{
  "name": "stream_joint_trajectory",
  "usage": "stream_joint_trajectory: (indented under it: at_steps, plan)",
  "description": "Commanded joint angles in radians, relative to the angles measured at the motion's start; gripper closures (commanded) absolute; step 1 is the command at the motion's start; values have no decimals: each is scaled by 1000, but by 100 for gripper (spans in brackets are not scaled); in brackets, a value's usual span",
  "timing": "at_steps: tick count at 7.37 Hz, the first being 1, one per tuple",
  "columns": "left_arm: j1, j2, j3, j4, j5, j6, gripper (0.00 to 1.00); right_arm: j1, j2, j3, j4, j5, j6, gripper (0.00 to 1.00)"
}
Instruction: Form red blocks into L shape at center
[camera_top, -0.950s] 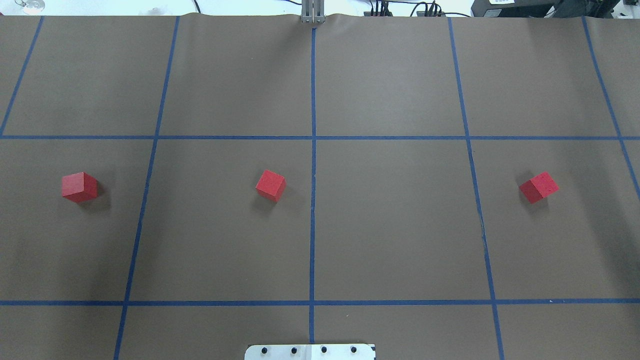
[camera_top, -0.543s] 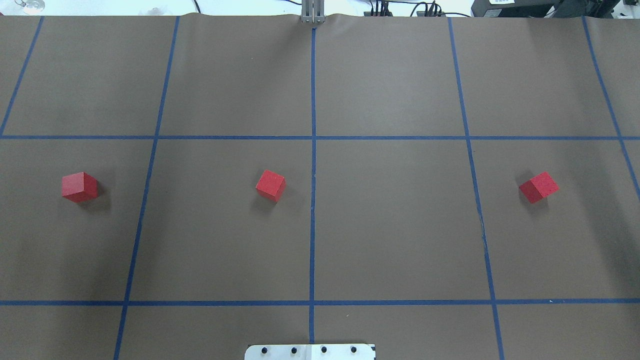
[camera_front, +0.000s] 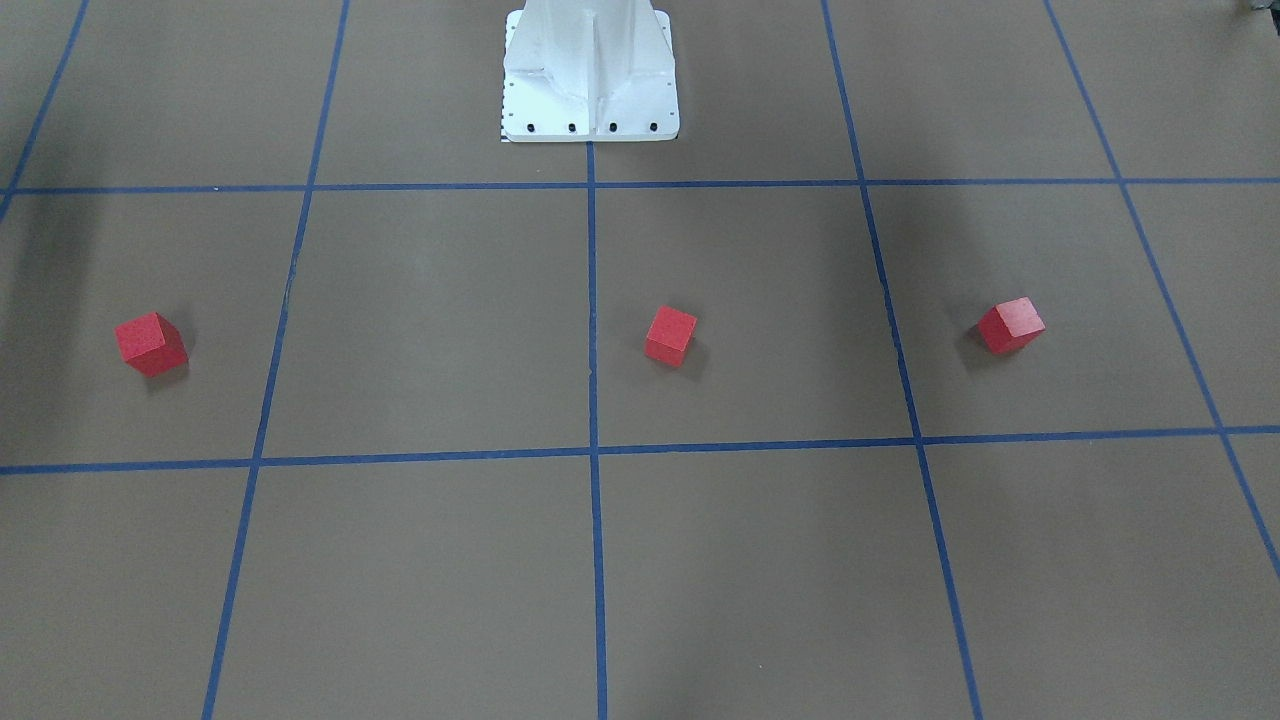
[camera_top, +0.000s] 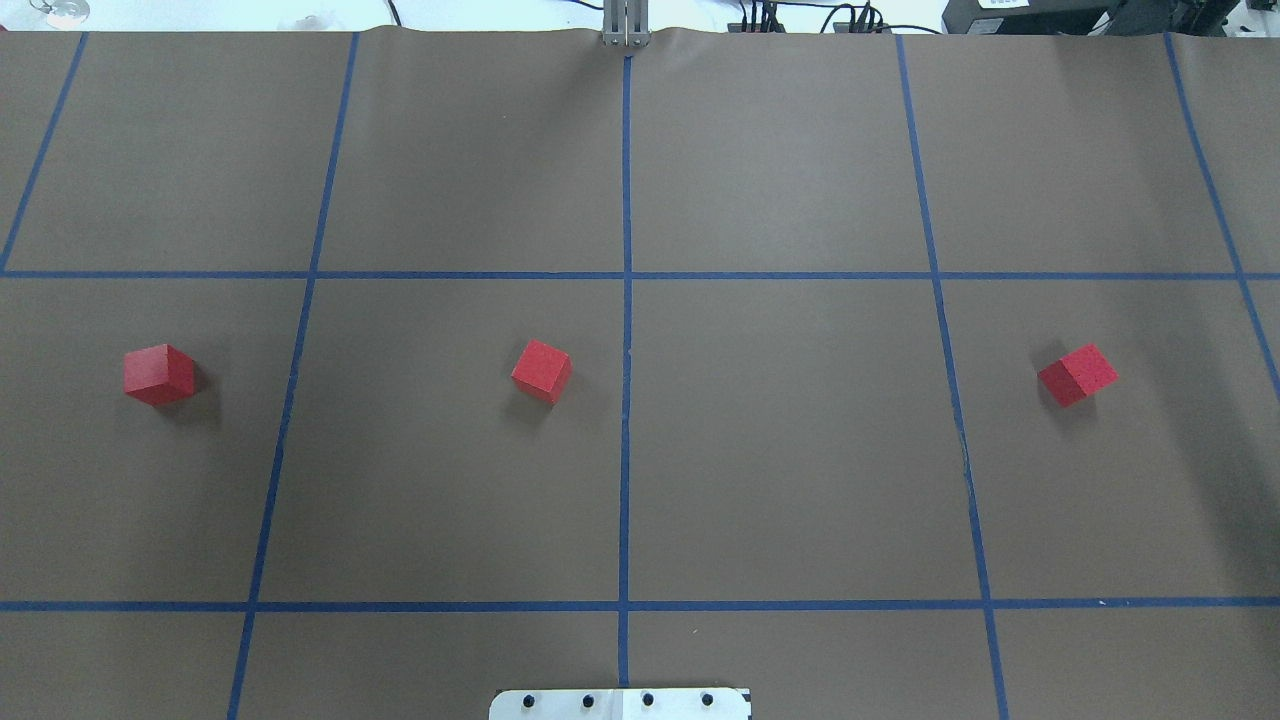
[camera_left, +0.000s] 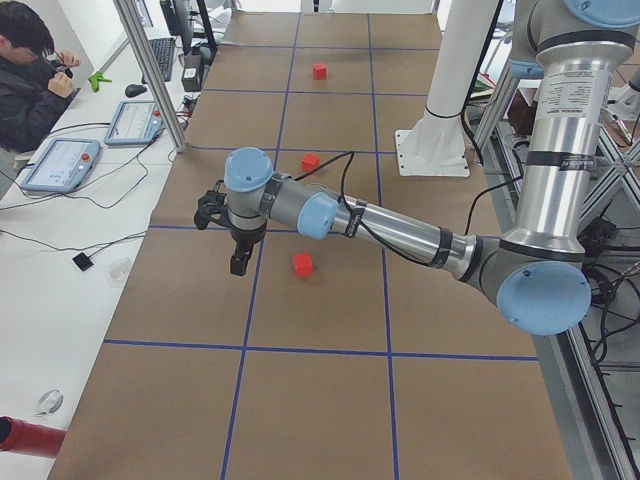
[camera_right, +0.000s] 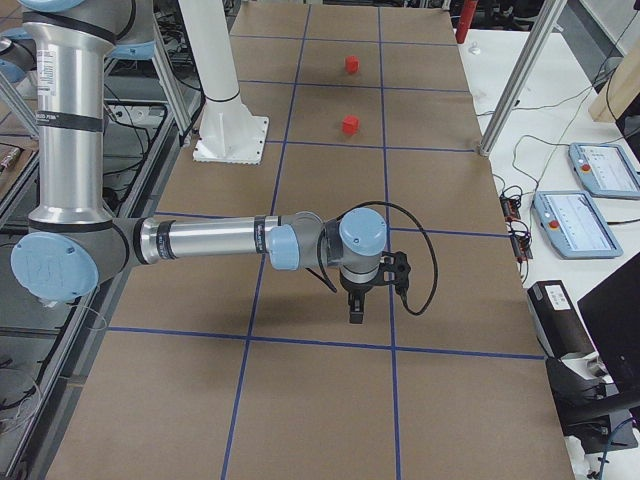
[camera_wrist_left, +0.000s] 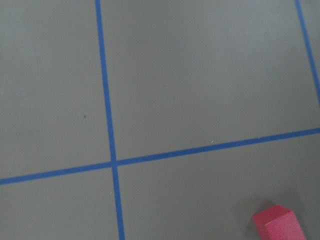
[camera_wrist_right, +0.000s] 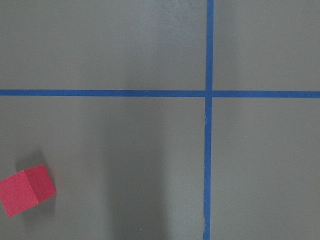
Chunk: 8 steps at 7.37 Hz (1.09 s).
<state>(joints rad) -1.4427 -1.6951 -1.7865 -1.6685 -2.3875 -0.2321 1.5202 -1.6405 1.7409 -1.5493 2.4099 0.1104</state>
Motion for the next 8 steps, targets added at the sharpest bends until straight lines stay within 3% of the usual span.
stream_joint_trajectory:
  at_steps: [1,3,5,6,8]
  plan:
    - [132,-92,-45,-2,8,-306,0,0,7,-1,0,-1,-2,1]
    - [275,-191,-106,0,46,-663,0,0,5,-3,0,-3,0,1]
    - [547,-260,-155,1,346,-929,0,-2,5,-4,0,-2,0,1]
    - [647,-303,-137,3,437,-1029,0,-2,5,-4,0,0,0,1]
    - [779,-378,-90,-5,543,-1027,0,-2,5,-4,-2,0,0,1]
